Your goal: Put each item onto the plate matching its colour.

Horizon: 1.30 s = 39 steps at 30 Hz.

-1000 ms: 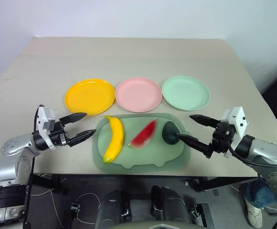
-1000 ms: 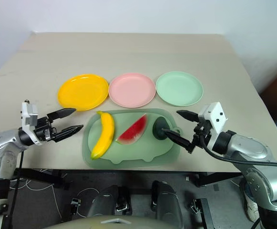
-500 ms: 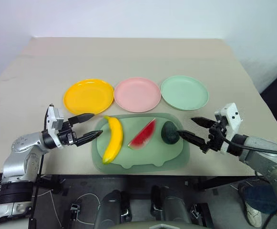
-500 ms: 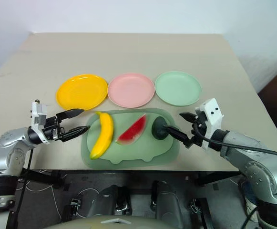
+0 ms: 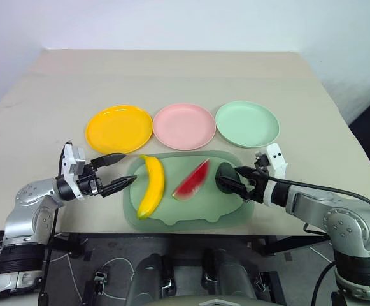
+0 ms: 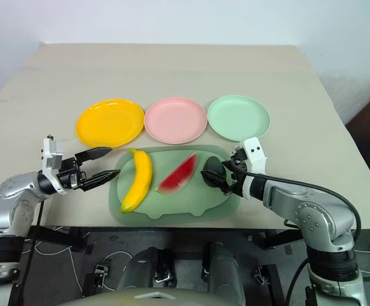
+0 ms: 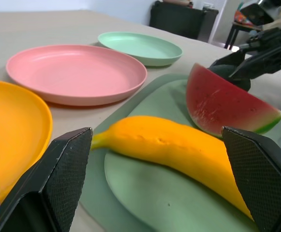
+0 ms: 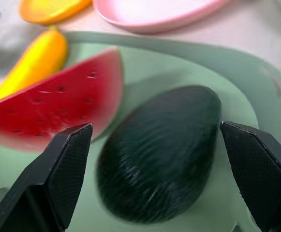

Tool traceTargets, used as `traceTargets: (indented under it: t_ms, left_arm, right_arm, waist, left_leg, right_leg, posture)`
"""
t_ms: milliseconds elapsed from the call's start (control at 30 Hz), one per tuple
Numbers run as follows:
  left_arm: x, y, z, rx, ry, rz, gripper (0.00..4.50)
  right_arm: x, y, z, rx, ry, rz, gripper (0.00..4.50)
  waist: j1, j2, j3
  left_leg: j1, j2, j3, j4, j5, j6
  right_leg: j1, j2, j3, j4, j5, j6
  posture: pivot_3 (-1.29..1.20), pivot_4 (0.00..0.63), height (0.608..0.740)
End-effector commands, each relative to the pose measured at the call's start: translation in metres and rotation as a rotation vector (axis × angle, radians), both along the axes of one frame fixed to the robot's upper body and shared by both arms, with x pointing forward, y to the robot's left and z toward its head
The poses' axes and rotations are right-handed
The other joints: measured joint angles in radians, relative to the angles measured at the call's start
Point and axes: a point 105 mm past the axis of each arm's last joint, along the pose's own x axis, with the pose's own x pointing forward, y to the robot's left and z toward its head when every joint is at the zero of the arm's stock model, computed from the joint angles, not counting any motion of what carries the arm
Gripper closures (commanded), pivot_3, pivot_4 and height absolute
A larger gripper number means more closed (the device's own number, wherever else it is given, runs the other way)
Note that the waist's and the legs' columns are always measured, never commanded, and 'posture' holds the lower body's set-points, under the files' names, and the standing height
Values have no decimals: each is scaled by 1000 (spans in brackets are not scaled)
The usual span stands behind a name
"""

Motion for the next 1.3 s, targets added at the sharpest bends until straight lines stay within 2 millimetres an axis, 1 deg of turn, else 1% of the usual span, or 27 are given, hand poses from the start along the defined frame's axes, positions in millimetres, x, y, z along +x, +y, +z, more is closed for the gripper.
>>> traceTargets:
  t_ms: [33, 200, 300, 333, 367, 433, 633, 767, 867, 967, 1033, 1100, 1167, 1300]
  left_arm:
    - [-2, 1, 6, 12, -40, 0, 30]
    - [-1, -3, 8, 7, -49, 1, 30]
    - [-2, -4, 9, 3, -49, -5, 30]
    - [-2, -5, 10, 2, -49, -7, 0]
    - [-3, -5, 11, -1, -49, -9, 0]
    - [-4, -6, 12, 2, -46, -24, 0]
    - [-5, -7, 15, 27, -65, -41, 0]
    - [-2, -12, 25, 7, -99, -43, 0]
    - [-4, -16, 28, 3, -101, -64, 0]
    - [-5, -20, 31, -14, -103, -74, 0]
    - [-5, -21, 32, -1, -108, -84, 0]
    - [-4, -24, 36, -18, -115, -82, 0]
    - [-3, -26, 38, -27, -115, -84, 0]
    - [-4, -24, 37, -7, -106, -89, 0]
  right_arm:
    - [2, 5, 4, -11, -14, 4, 0]
    - [8, 0, -1, -77, -10, -20, 0]
    - [8, 0, 2, -82, -21, -8, 0]
    - [8, 0, 4, -79, -31, -7, 413]
    - [7, 0, 6, -75, -38, -7, 611]
    - [5, 1, 8, -72, -53, 10, 1258]
    - [-1, -1, 15, -70, -79, 41, 1311]
    - [-2, -20, 45, -38, -152, 45, 1311]
    - [3, -33, 64, -50, -198, 26, 1311]
    - [22, -44, 85, -54, -274, -28, 1311]
    - [33, -49, 91, -41, -297, -63, 1311]
    - [50, -55, 88, -52, -271, -101, 1311]
    - [64, -60, 78, -80, -228, -114, 1311]
    - [85, -63, 70, -123, -230, -91, 1311]
  waist:
    - [0, 0, 0]
    - [-2, 0, 0]
    - [-1, 0, 0]
    - [-1, 0, 0]
    - [-2, 0, 0]
    - [-2, 0, 0]
    - [-1, 0, 0]
    - [2, 0, 0]
    - [1, 0, 0]
    - [-5, 0, 0]
    - [-5, 0, 0]
    - [-5, 0, 0]
    - [-5, 0, 0]
    - [-4, 1, 0]
  left_leg:
    - [0, 0, 0, 0, 0, 0]
    - [0, 0, 0, 0, 0, 0]
    - [0, 0, 1, 0, 0, 0]
    - [0, 0, 1, 0, 0, 0]
    - [0, 0, 1, 0, 0, 0]
    - [0, 0, 1, 0, 0, 0]
    - [0, 0, 1, 0, 0, 0]
    - [0, 0, 1, -1, 0, 0]
    - [0, 0, 1, -1, 0, 0]
    - [0, 0, 1, -1, 0, 0]
    - [0, 0, 1, -1, 0, 0]
    - [0, 0, 1, -1, 0, 0]
    - [0, 0, 1, -1, 0, 0]
    - [0, 0, 2, 0, 0, 0]
  right_leg:
    - [0, 0, 0, 0, 0, 0]
    - [0, 0, 0, 0, 0, 0]
    - [0, 0, 0, 0, 0, 0]
    - [0, 0, 0, 0, 0, 0]
    - [0, 0, 0, 0, 0, 0]
    - [-1, 0, 0, 0, 0, 0]
    - [-1, 0, 0, 0, 0, 0]
    - [-1, 0, 0, 0, 0, 0]
    - [-1, 0, 1, 0, 0, 0]
    - [-1, 1, 1, 0, 0, 0]
    - [-1, 1, 1, 0, 0, 0]
    - [-1, 1, 1, 0, 0, 0]
    - [-1, 0, 1, 0, 0, 0]
    - [-1, 0, 1, 0, 0, 0]
  posture:
    - [0, 150, 696]
    - [0, 150, 696]
    - [0, 150, 696]
    - [0, 150, 696]
    - [0, 150, 696]
    - [0, 150, 696]
    - [0, 150, 696]
    - [0, 150, 696]
    - [0, 150, 696]
    - [0, 150, 696]
    - [0, 150, 696]
    - [0, 150, 696]
    - [0, 150, 696]
    - [0, 150, 696]
